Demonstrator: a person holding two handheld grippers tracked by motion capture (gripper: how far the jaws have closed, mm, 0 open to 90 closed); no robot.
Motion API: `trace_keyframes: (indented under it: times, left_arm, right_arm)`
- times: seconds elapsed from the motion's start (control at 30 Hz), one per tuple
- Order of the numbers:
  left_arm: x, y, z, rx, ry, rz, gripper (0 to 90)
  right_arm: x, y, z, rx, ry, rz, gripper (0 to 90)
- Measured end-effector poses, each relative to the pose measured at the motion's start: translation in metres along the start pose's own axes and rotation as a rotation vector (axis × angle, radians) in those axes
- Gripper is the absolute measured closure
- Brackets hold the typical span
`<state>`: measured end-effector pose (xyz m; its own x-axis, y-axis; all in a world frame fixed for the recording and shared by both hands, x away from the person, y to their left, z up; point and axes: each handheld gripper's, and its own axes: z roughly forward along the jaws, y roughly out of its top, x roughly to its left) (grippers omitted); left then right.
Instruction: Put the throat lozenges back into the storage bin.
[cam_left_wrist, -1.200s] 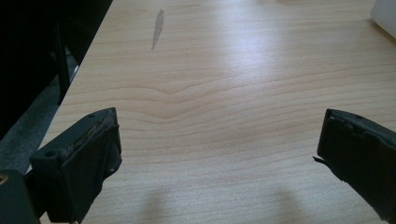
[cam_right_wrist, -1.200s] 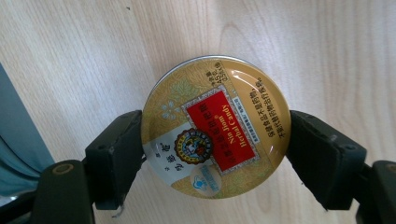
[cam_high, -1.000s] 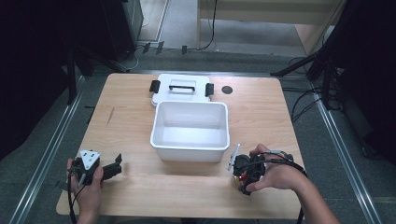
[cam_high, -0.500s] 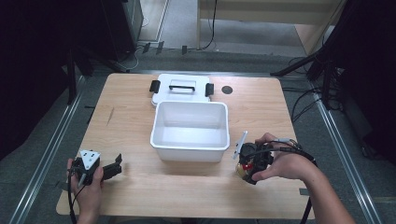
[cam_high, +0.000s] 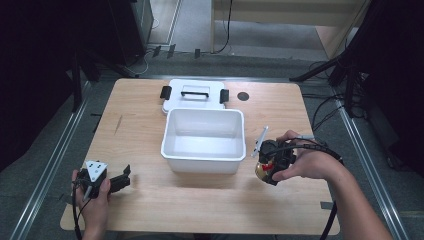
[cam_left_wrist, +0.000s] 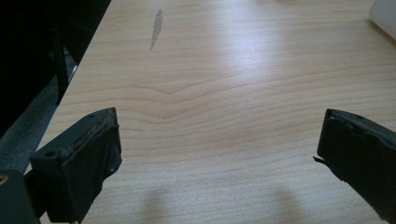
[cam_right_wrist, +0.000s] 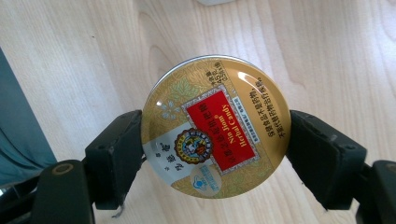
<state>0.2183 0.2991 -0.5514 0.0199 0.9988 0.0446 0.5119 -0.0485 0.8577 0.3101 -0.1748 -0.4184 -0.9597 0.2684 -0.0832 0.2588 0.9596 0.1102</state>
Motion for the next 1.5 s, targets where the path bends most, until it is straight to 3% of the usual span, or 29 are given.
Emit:
trace_keyframes:
  times: [0.97, 1.2, 1.5]
  left_arm:
    - [0.000, 0.000, 0.000, 0.001, -0.007, 0.006, 0.2]
    - [0.000, 0.000, 0.000, 0.001, -0.007, 0.009, 0.1]
    - [0.000, 0.000, 0.000, 0.000, -0.011, 0.011, 0.1]
  right_arm:
    - [-0.052, 0.019, -0.020, -0.011, -0.017, -0.003, 22.3]
    - [-0.067, 0.027, -0.033, -0.005, -0.022, 0.002, 22.3]
    - [-0.074, 0.036, -0.049, 0.000, -0.032, -0.005, 22.3]
